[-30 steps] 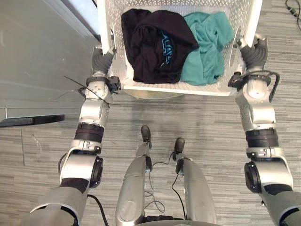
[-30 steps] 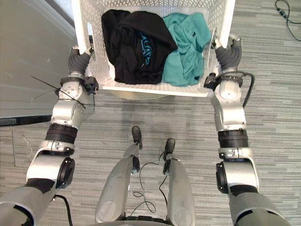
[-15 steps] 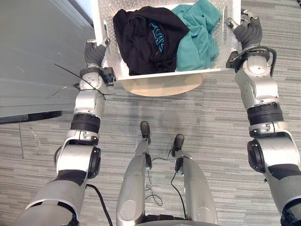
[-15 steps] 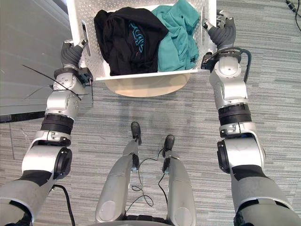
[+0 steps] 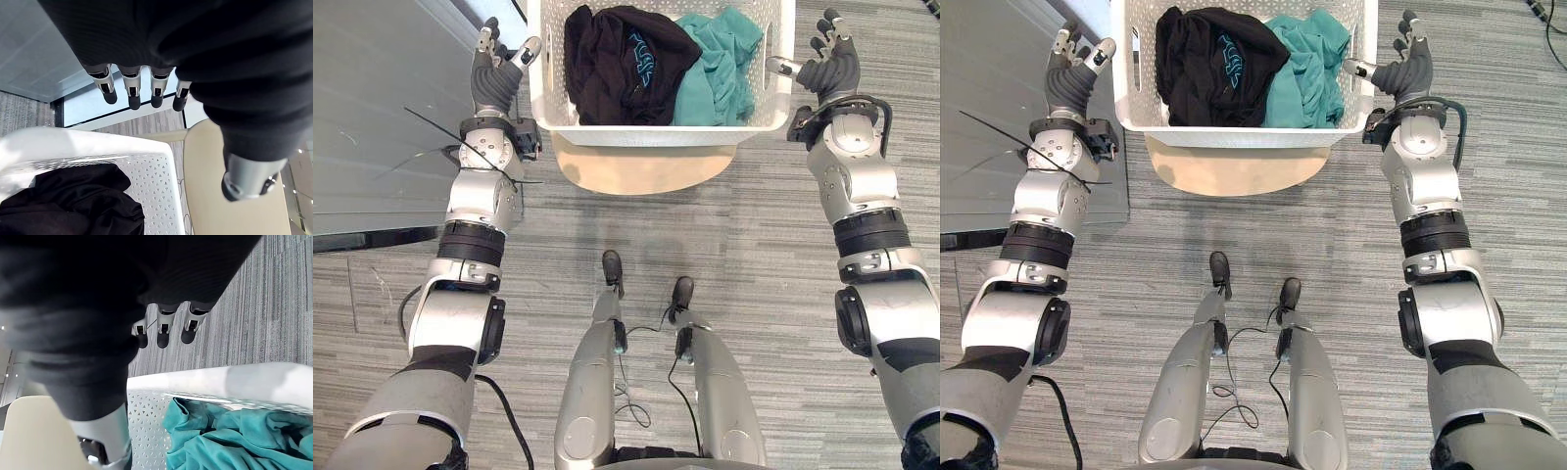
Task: Pick up the laundry basket with both hands and put the clothes into the washing machine.
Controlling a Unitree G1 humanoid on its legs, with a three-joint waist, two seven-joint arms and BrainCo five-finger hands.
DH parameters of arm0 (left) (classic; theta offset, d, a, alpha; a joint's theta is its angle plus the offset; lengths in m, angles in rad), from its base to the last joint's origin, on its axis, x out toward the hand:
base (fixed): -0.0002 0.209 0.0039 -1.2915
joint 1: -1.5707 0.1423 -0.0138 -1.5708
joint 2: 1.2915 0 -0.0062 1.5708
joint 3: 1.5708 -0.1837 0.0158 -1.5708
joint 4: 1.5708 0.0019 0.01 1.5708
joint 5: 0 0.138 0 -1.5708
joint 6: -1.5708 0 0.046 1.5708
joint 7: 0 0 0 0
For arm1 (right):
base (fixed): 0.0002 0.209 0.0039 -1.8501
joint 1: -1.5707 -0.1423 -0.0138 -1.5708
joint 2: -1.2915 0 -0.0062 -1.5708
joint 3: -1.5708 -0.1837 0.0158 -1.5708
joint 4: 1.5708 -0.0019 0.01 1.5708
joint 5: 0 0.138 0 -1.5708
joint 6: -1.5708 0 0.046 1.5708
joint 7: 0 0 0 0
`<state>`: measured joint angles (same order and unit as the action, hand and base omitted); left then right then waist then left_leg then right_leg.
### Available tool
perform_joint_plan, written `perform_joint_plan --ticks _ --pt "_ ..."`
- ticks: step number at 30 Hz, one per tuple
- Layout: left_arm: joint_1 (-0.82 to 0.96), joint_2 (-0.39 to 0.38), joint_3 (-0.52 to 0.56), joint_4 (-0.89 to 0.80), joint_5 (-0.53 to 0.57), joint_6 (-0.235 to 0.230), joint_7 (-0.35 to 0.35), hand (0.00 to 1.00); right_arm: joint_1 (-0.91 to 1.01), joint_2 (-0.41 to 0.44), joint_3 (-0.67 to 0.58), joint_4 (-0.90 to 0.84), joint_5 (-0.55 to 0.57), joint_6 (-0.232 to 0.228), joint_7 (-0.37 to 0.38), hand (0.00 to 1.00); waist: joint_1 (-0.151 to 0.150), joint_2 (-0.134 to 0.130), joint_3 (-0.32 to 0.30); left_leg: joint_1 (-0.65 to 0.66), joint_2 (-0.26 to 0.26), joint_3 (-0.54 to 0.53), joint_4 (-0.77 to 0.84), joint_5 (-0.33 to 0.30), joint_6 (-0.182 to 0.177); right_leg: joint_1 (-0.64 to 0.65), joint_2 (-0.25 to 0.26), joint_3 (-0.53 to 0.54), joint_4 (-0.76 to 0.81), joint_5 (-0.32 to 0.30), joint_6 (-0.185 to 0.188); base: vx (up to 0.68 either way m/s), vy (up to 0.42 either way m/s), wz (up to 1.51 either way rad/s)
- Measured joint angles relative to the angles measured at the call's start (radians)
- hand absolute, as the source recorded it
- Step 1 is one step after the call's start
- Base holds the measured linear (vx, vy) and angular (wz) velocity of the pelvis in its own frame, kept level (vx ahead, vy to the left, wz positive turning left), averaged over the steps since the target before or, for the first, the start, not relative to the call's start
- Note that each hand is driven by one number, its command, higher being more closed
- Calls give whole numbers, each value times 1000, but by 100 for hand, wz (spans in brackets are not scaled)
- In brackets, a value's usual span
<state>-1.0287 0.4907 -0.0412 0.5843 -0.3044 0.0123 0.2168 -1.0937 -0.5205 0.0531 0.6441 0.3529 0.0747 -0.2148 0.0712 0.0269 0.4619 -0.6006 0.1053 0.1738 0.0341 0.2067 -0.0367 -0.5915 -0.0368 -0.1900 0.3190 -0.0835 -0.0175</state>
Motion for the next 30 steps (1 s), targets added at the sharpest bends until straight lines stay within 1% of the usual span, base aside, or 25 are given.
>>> perform_joint_plan --ticks 3,5,7,9,11,12,13,14,15,16,17,18,20,21,22,23,24,25,26,27,28,29,30 --pt "8 16 3 -4 43 1 2 0 41 0 -10 -8 2 -9 -1 0 1 0 0 -8 0 0 0 2 2 -8 0 -1 2 0 0 14 -6 1" --pt "59 29 19 -66 59 2 7 0 110 0 -39 -88 12 -9 -3 0 2 0 0 -5 -1 0 2 2 2 -8 -2 -1 10 0 0 63 -18 3" --pt "129 31 63 -130 75 1 10 0 187 -1 -76 -184 12 -13 -5 0 1 0 0 4 -2 1 9 2 2 -4 -5 0 27 0 0 65 -22 3" --pt "271 28 134 -244 81 2 18 0 315 -10 -123 -307 11 -28 -6 0 0 0 0 30 -3 0 40 1 3 28 -13 0 49 -1 0 56 -38 8" --pt "389 19 180 -322 82 0 26 0 418 -12 -160 -383 11 -30 -7 0 0 0 0 62 -3 -1 65 -2 5 73 -16 0 56 -2 1 48 -46 10" --pt "502 -3 231 -393 81 -7 27 0 512 -14 -186 -445 9 -37 -7 0 0 0 0 101 -1 -6 86 -21 14 119 -16 -1 64 -8 3 64 -76 10" --pt "614 -39 270 -454 81 -30 27 0 609 -12 -218 -498 6 -62 -5 0 1 0 0 139 0 -10 112 -48 10 167 -18 -2 74 -28 4 63 -70 12" --pt "668 -64 285 -486 79 -41 26 0 662 -8 -238 -531 4 -75 -4 0 1 0 0 158 -1 -12 129 -69 7 191 -20 -2 82 -45 3 49 -42 16" --pt "745 -99 298 -528 79 -56 25 0 740 8 -265 -573 -2 -91 -3 0 3 0 -1 182 -1 -22 150 -102 5 223 -21 -4 93 -71 3 31 -11 26" --pt "839 -148 299 -571 65 -75 19 0 839 45 -301 -622 -12 -111 2 0 3 -2 -2 209 -7 -39 163 -140 2 257 -27 -16 110 -117 2 -4 -36 52" --pt "906 -206 292 -589 38 -79 1 0 936 98 -338 -648 -19 -123 4 0 0 -5 -4 217 -24 -62 168 -141 3 275 -43 -36 129 -155 2 -32 -50 59" --pt "936 -234 285 -591 32 -81 -2 0 977 128 -350 -648 -28 -124 4 0 1 -5 -5 218 -29 -72 174 -142 3 280 -49 -46 140 -170 2 -83 -73 65" --pt "1057 -336 275 -591 -11 -81 -48 0 1116 259 -357 -622 -59 -111 26 0 1 -6 -8 231 -41 -94 180 -149 -4 296 -72 -84 185 -203 -9 -97 -61 51" --pt "1093 -360 274 -591 -18 -81 -61 0 1149 297 -354 -608 -71 -104 35 0 2 -7 -17 233 -36 -90 183 -161 -3 298 -78 -93 191 -203 -15 -65 -42 44" --pt "1151 -400 266 -585 -38 -78 -80 0 1214 361 -350 -581 -94 -93 49 0 -2 -6 -35 219 -5 -42 271 -203 28 314 -91 -124 192 -200 -23 -30 -28 34" --pt "1197 -435 252 -574 -41 -74 -104 0 1279 410 -347 -549 -131 -81 71 0 -4 -4 -45 225 48 -13 434 -265 50 350 -99 -143 192 -200 -23 -18 -11 32" --pt "1220 -448 241 -564 -41 -71 -115 0 1312 427 -344 -531 -143 -72 82 0 -4 -4 -63 234 76 -5 497 -292 48 364 -104 -148 191 -200 -23 2 71 16" --pt "1304 -485 217 -516 -47 -64 -162 0 1414 461 -313 -461 -209 -65 111 0 -20 2 -149 311 182 -15 614 -345 0 399 -109 -159 183 -198 -20 27 224 4" --pt "1332 -492 198 -463 -45 -61 -182 0 1445 481 -304 -393 -249 -66 132 0 -35 2 -197 368 226 -51 629 -354 -28 403 -114 -157 185 -192 -9 38 277 -4" --pt "1337 -501 187 -414 -44 -55 -196 0 1456 490 -301 -332 -272 -64 143 0 -39 2 -224 409 246 -81 618 -348 -40 402 -121 -152 189 -184 4 18 351 -5" --pt "1337 -519 174 -358 -26 -44 -199 0 1454 498 -309 -247 -297 -56 159 0 -57 13 -254 480 255 -110 541 -304 -90 394 -132 -142 196 -170 28 -31 360 0" --pt "1323 -532 161 -305 2 -34 -200 0 1441 505 -312 -177 -315 -43 170 0 -67 27 -269 550 227 -122 423 -335 -173 379 -147 -127 200 -152 57 -67 390 7" --pt "1314 -535 161 -281 27 -26 -201 0 1433 515 -313 -146 -317 -34 177 0 -75 18 -275 566 215 -109 383 -346 -185 371 -156 -119 192 -138 72 -128 373 9"
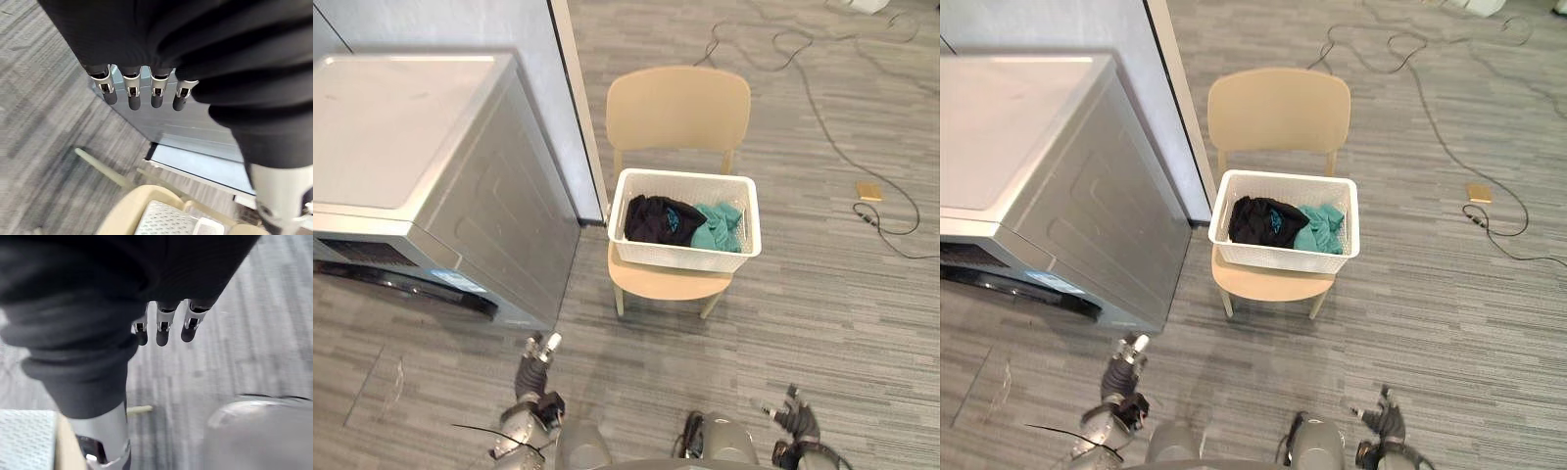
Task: Pick up the laundry basket with both hands and put the clothes into the washing machine.
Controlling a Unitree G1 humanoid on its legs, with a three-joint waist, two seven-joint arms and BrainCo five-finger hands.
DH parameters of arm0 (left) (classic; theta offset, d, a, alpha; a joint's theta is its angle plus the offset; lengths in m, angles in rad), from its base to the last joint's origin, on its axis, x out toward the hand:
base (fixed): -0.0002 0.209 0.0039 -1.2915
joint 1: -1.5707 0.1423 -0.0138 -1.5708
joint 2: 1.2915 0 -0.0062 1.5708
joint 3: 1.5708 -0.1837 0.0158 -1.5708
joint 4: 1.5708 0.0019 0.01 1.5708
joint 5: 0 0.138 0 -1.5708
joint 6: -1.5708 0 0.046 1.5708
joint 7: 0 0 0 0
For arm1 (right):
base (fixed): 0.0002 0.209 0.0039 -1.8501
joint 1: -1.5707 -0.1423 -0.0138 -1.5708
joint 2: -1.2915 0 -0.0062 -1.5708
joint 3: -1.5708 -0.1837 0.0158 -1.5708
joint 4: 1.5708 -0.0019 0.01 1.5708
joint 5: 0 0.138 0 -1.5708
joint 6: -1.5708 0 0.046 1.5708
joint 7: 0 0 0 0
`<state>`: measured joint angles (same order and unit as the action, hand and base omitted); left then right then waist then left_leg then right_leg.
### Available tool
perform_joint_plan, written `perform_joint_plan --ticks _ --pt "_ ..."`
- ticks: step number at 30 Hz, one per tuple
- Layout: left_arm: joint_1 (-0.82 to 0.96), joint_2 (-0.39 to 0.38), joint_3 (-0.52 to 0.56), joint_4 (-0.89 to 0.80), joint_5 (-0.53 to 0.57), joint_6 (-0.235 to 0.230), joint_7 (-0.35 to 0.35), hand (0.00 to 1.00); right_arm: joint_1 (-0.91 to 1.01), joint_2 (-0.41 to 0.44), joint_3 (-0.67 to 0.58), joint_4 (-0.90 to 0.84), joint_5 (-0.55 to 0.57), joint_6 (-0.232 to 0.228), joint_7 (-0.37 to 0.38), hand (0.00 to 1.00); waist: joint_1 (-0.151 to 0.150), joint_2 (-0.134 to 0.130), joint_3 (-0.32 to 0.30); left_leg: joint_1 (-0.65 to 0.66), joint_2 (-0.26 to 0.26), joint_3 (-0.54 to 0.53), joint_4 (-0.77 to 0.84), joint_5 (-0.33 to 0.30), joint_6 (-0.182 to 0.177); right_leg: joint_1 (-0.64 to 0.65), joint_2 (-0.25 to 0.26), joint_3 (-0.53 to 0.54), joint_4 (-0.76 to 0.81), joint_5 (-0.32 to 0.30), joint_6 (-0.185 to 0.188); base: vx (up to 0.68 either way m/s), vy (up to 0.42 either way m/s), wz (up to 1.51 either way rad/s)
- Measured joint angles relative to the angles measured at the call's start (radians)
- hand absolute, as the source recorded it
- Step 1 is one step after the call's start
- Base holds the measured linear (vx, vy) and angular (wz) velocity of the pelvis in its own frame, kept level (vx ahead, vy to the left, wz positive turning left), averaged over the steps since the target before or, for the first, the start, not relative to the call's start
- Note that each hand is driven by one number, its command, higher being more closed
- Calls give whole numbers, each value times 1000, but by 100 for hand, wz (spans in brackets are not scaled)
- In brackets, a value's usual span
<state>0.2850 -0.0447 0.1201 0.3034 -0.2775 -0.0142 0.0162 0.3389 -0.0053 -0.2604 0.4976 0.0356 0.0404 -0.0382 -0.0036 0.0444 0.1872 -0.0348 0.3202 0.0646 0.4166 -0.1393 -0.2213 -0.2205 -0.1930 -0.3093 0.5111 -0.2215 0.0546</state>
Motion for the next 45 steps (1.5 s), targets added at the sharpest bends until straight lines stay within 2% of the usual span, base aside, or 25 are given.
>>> perform_joint_plan --ticks 1,4,6,7,8,10,12,13,15,17,18,22,27,29,30,31,32,33,36,38,39,41,42,43,45 --pt "-9 -3 0 35 49 11 2 0 -11 8 -15 26 2 11 20 0 -10 -20 -6 2 -31 28 -52 -13 -5 -20 -22 18 -34 44 14 -195 382 -7" --pt "-31 -3 3 100 160 31 12 0 -59 10 -11 61 3 12 21 0 4 -27 1 17 -62 97 -117 -62 4 -51 -24 67 -128 178 28 -239 423 -46" --pt "-55 7 9 112 203 32 48 0 -91 19 35 73 4 11 18 0 23 -54 20 3 -116 143 -84 -82 40 -65 -51 107 -200 297 35 -347 326 -59" --pt "-51 -5 29 110 207 29 59 0 -115 17 69 74 -2 15 22 0 36 -39 24 -6 -107 165 -89 -78 84 -52 -46 113 -248 343 37 -379 254 -52" --pt "-51 -18 46 108 207 25 64 0 -119 8 77 64 3 15 20 0 34 -29 30 -2 -106 186 -96 -88 103 -64 -49 116 -160 298 37 -365 202 -11" --pt "-51 -7 83 108 204 26 95 0 -128 7 140 53 2 16 15 0 28 -41 36 -7 -132 184 -85 -104 136 -77 -50 165 245 76 39 -269 109 29" --pt "-27 -5 94 107 201 26 113 0 -130 22 188 37 2 16 16 0 63 -66 25 -20 -156 181 -80 -89 145 -10 -11 199 363 3 62 -295 -56 16" --pt "-12 -14 93 106 199 27 121 0 -134 27 223 13 2 14 15 0 79 -80 14 -45 -175 171 -79 -81 148 50 17 233 323 -59 94 -302 -126 17" --pt "2 -25 87 99 196 29 124 0 -149 26 256 -17 2 11 14 0 85 -96 -3 -109 -200 135 -73 -56 152 92 42 285 182 -143 87 -261 -157 43" --pt "8 -26 79 82 182 31 120 0 -188 14 286 -49 2 7 -4 0 102 -71 -15 -181 -218 83 -132 32 152 119 73 291 -32 -178 7 -226 -123 56" --pt "12 -26 81 79 172 31 123 0 -205 0 298 -52 2 6 -9 0 100 -53 -6 -193 -217 62 -151 66 150 117 82 268 -47 -166 -15 -213 -91 64" --pt "22 -28 83 41 108 14 144 0 -202 -27 322 -111 2 4 -41 0 103 -44 0 -215 -230 -10 -196 139 140 128 74 154 -37 -161 -24 -202 -47 76" --pt "20 -26 46 4 78 6 146 0 -206 -47 317 -246 3 -34 -66 0 80 -46 3 -271 -174 183 -166 123 246 156 6 -4 -39 -144 -33 -61 93 98" --pt "20 -27 1 3 51 4 161 0 -222 -54 315 -245 4 -38 -68 0 72 -30 3 -266 -202 187 -184 136 238 186 0 -42 -53 -156 -14 7 114 88" --pt "4 -19 -21 3 47 1 161 0 -237 -45 317 -241 4 -43 -68 0 75 -46 -6 -274 -213 220 -194 99 199 211 -35 -61 -112 -145 -1 61 170 67" --pt "1 -16 -29 4 42 -3 162 0 -248 -41 319 -234 5 -46 -67 0 77 -60 1 -296 -216 223 -168 101 218 220 -50 -79 -125 -130 11 83 218 71" --pt "-1 -16 -36 4 30 -4 163 0 -265 -32 321 -229 12 -47 -68 0 76 -37 -4 -326 -208 192 -99 107 264 228 -62 -102 -129 -119 33 156 240 63" --pt "8 -14 -39 10 15 -4 164 0 -267 -34 311 -228 16 -49 -70 0 64 -22 -7 -314 -202 195 -99 127 234 252 -62 -129 -130 -125 62 147 202 72" --pt "-35 -11 -42 18 7 -6 164 0 -271 -32 307 -228 39 -48 -72 0 76 -44 -7 -325 -273 177 -91 107 263 303 -112 -177 -187 -87 114 170 211 61" --pt "-49 -13 -55 18 7 -6 161 0 -287 -24 289 -235 42 -48 -73 0 67 -47 -7 -337 -336 149 -77 70 289 317 -148 -185 -167 -64 125 217 266 71" --pt "-50 -13 -72 18 9 -6 160 0 -287 -21 285 -235 42 -47 -72 0 66 -47 -7 -333 -360 138 -61 50 301 301 -180 -174 -89 -58 114 261 318 64" --pt "-47 -13 -84 21 15 4 153 0 -289 -24 268 -235 41 -37 -72 0 68 -43 -1 -296 -384 125 -48 22 321 228 -238 -114 139 1 -5 255 291 34" --pt "-40 -4 -83 20 27 9 139 0 -297 -29 268 -235 37 -34 -75 0 66 -39 4 -246 -391 117 -55 -2 323 141 -261 -48 335 38 -143 197 203 -1" --pt "-37 1 -83 20 44 11 137 0 -311 -29 282 -234 32 -35 -78 0 67 -41 9 -211 -392 121 -71 -8 322 85 -250 -8 428 25 -139 239 232 -17" --pt "-27 31 -84 20 59 11 137 0 -346 -24 321 -233 31 -36 -91 0 59 -37 12 -151 -391 131 -127 -10 322 -9 -191 18 470 -13 -77 225 179 -26"
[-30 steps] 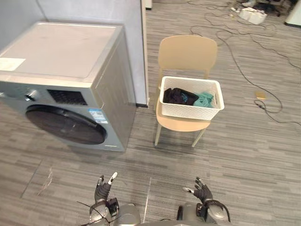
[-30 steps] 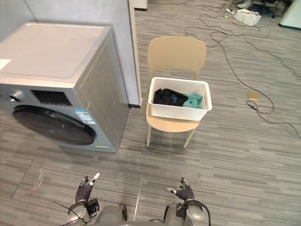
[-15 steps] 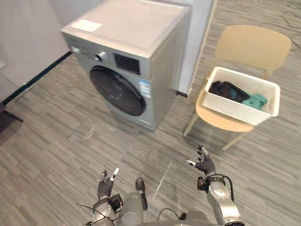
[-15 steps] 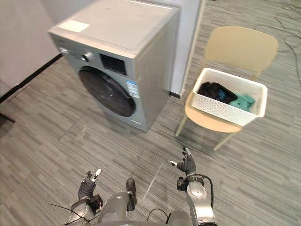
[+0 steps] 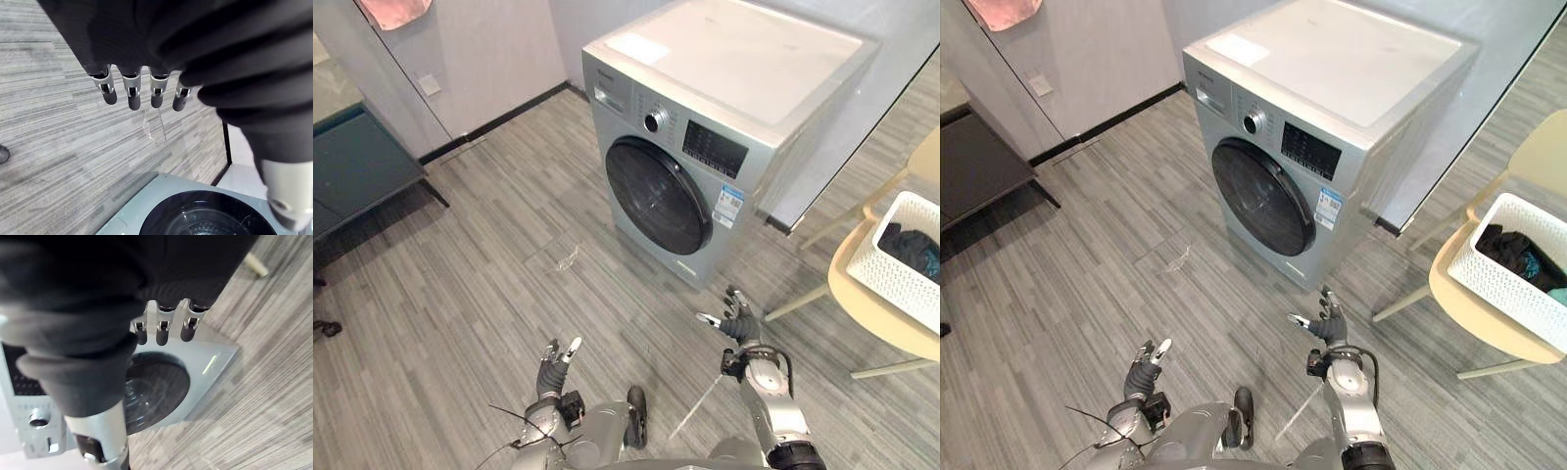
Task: Pick up the laundry basket with both hands and put the clothes into the washing machine.
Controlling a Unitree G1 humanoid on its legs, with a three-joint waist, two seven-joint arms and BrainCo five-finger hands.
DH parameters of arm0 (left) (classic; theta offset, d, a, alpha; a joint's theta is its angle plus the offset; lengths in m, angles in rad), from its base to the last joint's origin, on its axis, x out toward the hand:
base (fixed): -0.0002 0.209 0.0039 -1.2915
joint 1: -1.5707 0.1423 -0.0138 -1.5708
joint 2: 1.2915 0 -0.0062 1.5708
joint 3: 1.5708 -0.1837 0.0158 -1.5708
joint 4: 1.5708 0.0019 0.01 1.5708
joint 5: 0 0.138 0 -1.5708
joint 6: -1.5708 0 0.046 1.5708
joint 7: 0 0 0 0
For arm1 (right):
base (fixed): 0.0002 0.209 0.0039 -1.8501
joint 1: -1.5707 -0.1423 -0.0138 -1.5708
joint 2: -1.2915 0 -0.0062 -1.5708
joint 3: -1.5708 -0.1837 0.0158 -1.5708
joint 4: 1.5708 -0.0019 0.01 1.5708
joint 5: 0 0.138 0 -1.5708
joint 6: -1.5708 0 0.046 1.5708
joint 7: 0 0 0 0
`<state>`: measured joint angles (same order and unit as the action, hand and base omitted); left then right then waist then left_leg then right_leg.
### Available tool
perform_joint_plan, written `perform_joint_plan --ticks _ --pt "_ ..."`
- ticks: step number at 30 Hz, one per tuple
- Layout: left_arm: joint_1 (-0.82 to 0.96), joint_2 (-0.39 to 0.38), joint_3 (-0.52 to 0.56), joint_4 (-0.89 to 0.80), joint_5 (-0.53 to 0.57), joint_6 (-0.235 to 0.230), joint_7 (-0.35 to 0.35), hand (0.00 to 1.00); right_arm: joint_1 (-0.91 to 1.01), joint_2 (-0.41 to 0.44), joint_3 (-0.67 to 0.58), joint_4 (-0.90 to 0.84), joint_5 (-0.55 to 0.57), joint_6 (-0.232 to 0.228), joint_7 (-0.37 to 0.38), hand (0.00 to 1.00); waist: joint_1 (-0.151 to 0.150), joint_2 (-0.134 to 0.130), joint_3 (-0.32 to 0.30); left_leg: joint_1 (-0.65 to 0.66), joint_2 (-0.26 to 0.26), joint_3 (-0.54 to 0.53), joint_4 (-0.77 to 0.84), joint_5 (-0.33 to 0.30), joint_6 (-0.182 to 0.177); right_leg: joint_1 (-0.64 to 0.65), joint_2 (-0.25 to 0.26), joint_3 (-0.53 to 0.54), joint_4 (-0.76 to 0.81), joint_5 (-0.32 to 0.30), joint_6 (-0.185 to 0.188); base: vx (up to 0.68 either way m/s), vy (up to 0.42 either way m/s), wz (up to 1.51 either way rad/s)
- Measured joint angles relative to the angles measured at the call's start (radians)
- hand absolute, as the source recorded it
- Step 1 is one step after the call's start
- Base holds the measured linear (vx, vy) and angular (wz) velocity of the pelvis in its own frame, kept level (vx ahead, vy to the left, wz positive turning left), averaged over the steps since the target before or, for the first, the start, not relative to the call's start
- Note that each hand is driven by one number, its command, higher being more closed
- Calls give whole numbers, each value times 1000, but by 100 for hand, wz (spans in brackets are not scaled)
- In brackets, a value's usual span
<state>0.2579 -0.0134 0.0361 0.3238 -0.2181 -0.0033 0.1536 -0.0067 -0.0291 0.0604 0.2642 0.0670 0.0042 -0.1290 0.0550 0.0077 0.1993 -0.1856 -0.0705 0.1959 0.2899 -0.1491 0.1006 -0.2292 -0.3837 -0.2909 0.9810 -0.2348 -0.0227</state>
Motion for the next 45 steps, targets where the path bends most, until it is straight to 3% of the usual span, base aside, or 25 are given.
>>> perform_joint_plan --ticks 2,3,5,7,8,9,10,11,12,13,15,16,17,18,19,20,22,25,32,36,41,45 --pt "-1 18 1 0 16 0 1 0 -44 4 18 4 0 -2 -2 0 -13 5 7 63 -4 30 -75 1 -1 -73 77 -74 -156 -30 47 241 132 -39" --pt "-2 18 1 0 16 -1 1 0 -51 2 17 5 0 -3 -3 0 -14 8 8 77 -5 39 -90 2 -1 -80 98 -101 -216 -31 49 209 82 -47" --pt "-15 25 -3 1 15 -1 2 0 -48 -10 11 5 1 -19 -15 0 -32 4 10 103 -20 49 -110 7 6 -93 189 -102 -459 -12 44 241 54 -4" --pt "-37 26 -6 4 16 -1 2 0 -34 -18 7 5 1 -21 -27 0 -54 1 11 107 -33 25 -99 -7 7 -88 230 -39 -531 38 10 252 -14 48" --pt "-51 19 -6 5 15 -3 2 0 -26 -19 6 5 1 -19 -37 0 -58 2 11 93 -27 18 -48 -36 -16 -74 252 -16 -553 83 -11 356 -59 45" --pt "-58 10 1 10 15 -4 3 0 -28 -21 11 5 1 -19 -43 0 -55 4 20 55 -1 36 65 -58 -47 -45 264 -19 -573 83 -14 348 -67 22" --pt "-59 5 6 14 15 -4 3 0 -31 -22 14 5 1 -20 -44 0 -50 4 27 28 18 54 146 -60 -50 -30 268 -19 -580 81 -16 261 -56 -10" --pt "-56 -6 7 24 13 -3 4 0 -31 -21 28 3 1 -20 -44 0 -39 16 36 -31 66 73 344 -56 -55 10 286 -16 -595 76 -22 249 -9 -38" --pt "-41 -22 14 23 11 -3 4 0 -29 -27 55 -2 1 -20 -43 0 -30 31 43 -82 122 82 528 -22 -88 58 302 -6 -604 64 -34 283 38 -52" --pt "-31 -24 12 25 9 -3 3 0 -29 -27 72 -6 1 -20 -43 0 -20 33 45 -115 156 80 610 -40 -74 81 307 8 -605 55 -34 185 57 -52" --pt "-34 -23 12 30 2 -3 3 0 -31 -15 77 -13 2 -23 -41 0 -13 25 50 -153 200 38 638 -71 -64 106 306 35 -619 50 -27 168 55 -37" --pt "-38 -21 10 30 -1 -3 3 0 -36 -12 77 -11 2 -25 -41 0 -13 15 58 -170 213 -11 566 -85 -83 115 292 51 -632 51 -18 221 126 -36" --pt "-43 -20 10 30 -5 -4 2 0 -39 -11 82 -1 14 -24 -35 0 -13 5 63 -155 209 -73 394 -73 -102 112 274 75 -638 55 -2 161 147 -37" --pt "-40 -21 9 30 -5 -4 2 0 -39 -12 87 1 17 -24 -31 0 -12 8 62 -132 209 -111 290 -53 -132 106 272 87 -637 54 6 181 261 -69" --pt "-21 -31 3 31 -6 -3 2 0 -38 -21 107 1 29 -24 -18 0 -13 53 59 -76 248 -203 80 85 -216 94 298 124 -622 39 45 172 270 -73" --pt "-16 -36 1 36 -6 -3 2 0 -38 -22 108 7 38 -25 -14 0 -14 73 59 -56 262 -228 53 56 -240 90 309 133 -608 29 60 195 334 -64" --pt "-43 -27 -5 54 -6 0 2 0 -13 3 108 29 43 -19 1 0 -16 38 66 -59 208 -215 47 49 -220 82 258 150 -603 23 88 136 234 -1" --pt "-44 -12 -21 38 -5 -3 4 0 -16 11 140 29 42 -18 4 0 -11 23 65 -63 163 -182 5 68 -188 60 209 160 -623 34 113 104 178 4" --pt "-81 -3 -51 29 -5 -9 29 0 -158 -2 106 78 36 -20 -34 0 -12 29 141 -87 141 -141 -105 133 -180 -17 189 187 -667 85 130 14 57 -11" --pt "-108 -3 -73 21 -5 -21 45 0 -295 -71 14 107 -47 -21 -96 0 -15 40 196 -100 140 -129 -147 167 -177 -59 189 208 -673 109 132 -56 5 -13" --pt "-139 -6 -74 19 -8 -45 65 0 -521 -236 -98 171 -129 -12 -184 0 -15 69 227 -122 141 -111 -233 227 -164 -93 205 230 -765 185 140 -58 13 -15" --pt "-165 -7 -73 15 -61 -52 67 0 -552 -257 -100 192 -137 14 -208 0 -17 71 228 -128 139 -108 -248 237 -161 -92 207 234 -802 209 143 1 14 -6"
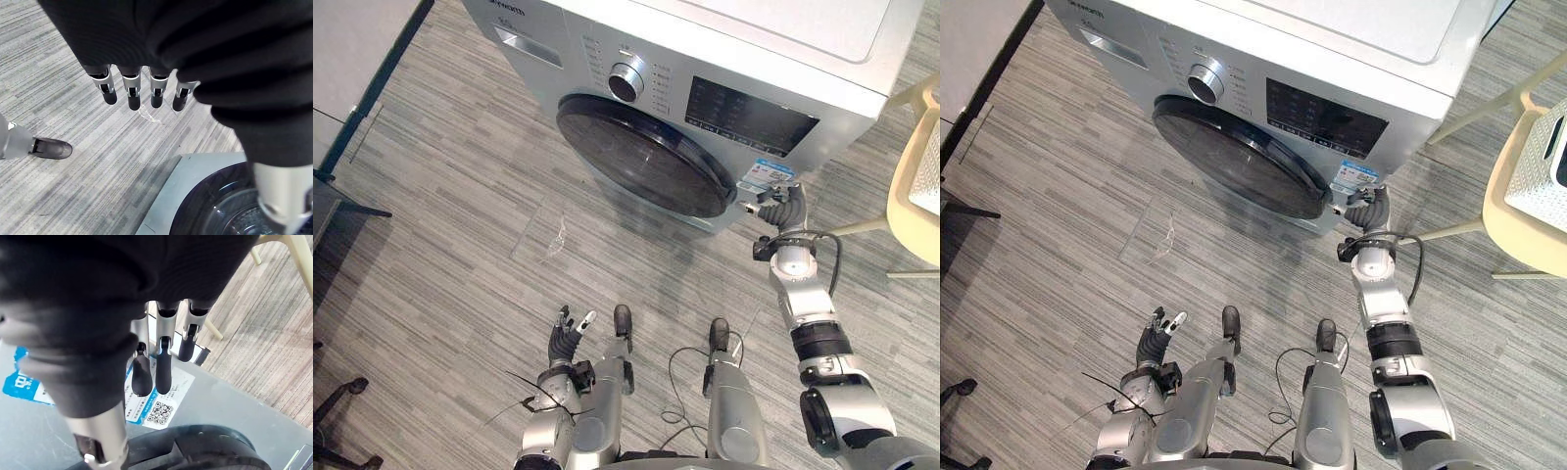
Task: Pick up the laundry basket with both hands and put the clothes into the washing machine.
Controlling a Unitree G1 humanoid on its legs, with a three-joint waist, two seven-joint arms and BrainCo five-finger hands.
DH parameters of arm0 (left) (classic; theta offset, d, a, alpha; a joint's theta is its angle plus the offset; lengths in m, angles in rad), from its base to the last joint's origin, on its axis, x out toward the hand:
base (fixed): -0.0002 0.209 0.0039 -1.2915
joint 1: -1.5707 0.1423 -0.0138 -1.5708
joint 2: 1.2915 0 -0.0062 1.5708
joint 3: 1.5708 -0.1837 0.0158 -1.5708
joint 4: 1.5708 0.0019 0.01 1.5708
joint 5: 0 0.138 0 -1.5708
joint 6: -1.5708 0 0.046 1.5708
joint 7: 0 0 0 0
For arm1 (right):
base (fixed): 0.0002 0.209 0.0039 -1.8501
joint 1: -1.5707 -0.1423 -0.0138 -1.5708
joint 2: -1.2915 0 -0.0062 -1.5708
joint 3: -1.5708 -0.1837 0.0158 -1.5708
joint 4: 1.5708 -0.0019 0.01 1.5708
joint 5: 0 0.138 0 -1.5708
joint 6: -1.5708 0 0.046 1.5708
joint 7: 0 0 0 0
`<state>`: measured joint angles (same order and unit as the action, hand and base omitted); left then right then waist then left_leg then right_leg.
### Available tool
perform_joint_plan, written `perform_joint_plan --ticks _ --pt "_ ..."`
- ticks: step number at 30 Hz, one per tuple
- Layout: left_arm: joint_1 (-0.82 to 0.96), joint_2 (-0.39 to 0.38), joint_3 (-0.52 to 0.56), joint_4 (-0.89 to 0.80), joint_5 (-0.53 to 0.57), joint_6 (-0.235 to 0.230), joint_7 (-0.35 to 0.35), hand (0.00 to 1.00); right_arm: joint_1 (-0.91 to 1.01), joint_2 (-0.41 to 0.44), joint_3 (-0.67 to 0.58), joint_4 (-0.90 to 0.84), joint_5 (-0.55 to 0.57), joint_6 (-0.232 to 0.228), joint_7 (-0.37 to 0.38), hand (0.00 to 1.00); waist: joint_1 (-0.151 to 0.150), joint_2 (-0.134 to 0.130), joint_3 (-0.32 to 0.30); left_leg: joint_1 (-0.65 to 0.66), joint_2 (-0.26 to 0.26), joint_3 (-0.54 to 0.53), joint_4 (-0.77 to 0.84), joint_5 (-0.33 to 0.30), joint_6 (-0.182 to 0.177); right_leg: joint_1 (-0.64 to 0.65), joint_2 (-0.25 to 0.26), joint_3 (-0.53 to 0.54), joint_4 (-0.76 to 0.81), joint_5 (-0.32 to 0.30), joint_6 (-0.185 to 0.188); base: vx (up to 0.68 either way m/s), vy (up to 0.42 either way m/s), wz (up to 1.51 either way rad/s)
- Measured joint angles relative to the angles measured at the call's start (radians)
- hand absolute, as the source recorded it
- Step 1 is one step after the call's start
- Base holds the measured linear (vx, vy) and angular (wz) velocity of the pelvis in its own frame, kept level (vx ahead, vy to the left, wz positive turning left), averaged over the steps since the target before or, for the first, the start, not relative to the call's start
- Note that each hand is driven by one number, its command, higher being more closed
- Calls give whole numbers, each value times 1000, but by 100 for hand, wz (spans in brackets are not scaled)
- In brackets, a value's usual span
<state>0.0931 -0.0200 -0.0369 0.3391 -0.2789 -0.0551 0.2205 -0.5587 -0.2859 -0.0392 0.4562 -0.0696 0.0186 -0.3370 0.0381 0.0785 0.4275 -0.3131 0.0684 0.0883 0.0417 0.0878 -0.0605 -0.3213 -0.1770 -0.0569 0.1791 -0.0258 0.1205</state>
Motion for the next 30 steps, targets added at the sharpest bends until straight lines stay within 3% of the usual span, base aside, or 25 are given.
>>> perform_joint_plan --ticks 4,10,14,19,21,23,26,28,30 --pt "-7 0 -1 -34 -34 -10 -3 0 -68 -8 27 90 77 5 10 0 -1 4 3 -5 -3 -9 -7 13 6 4 0 -10 -14 13 0 -8 5 6" --pt "-9 0 -4 -37 -64 -18 -20 0 -189 -124 124 258 266 19 84 0 -4 25 19 -24 0 -58 -34 49 0 5 7 -51 -29 40 -5 -84 10 17" --pt "-9 2 -34 -36 -65 -18 -26 0 -320 -144 211 346 386 35 168 0 23 57 39 -28 11 -90 -68 65 -15 5 24 -69 -56 62 -22 -115 -33 6" --pt "-2 4 -54 -23 -84 -11 -50 0 -390 -166 340 426 582 71 220 0 44 60 41 -51 38 -149 -83 86 -47 5 56 -122 -73 72 -31 -70 -80 15" --pt "1 6 -79 -23 -84 -9 -76 0 -395 -225 402 424 644 77 268 0 65 63 41 -59 52 -172 -83 89 -51 6 72 -135 -79 79 -43 -39 -83 8" --pt "7 6 -81 -16 -84 -9 -95 0 -389 -272 481 407 700 78 328 0 67 65 41 -62 62 -194 -84 91 -54 8 85 -150 -79 78 -50 -28 -106 10" --pt "14 5 -90 7 -83 -11 -133 0 -268 -373 598 229 791 94 447 0 69 72 38 -61 77 -232 -73 94 -59 27 106 -179 -78 66 -62 -7 -123 15" --pt "14 4 -90 34 -83 -10 -135 0 -184 -379 608 143 841 97 509 0 70 76 36 -61 81 -247 -67 94 -59 35 113 -189 -75 57 -67 45 -93 13" --pt "14 3 -87 64 -80 -9 -134 0 -35 -312 607 64 944 95 593 0 91 86 29 -57 84 -257 -62 100 -59 37 113 -201 -48 28 -69 94 -85 19"
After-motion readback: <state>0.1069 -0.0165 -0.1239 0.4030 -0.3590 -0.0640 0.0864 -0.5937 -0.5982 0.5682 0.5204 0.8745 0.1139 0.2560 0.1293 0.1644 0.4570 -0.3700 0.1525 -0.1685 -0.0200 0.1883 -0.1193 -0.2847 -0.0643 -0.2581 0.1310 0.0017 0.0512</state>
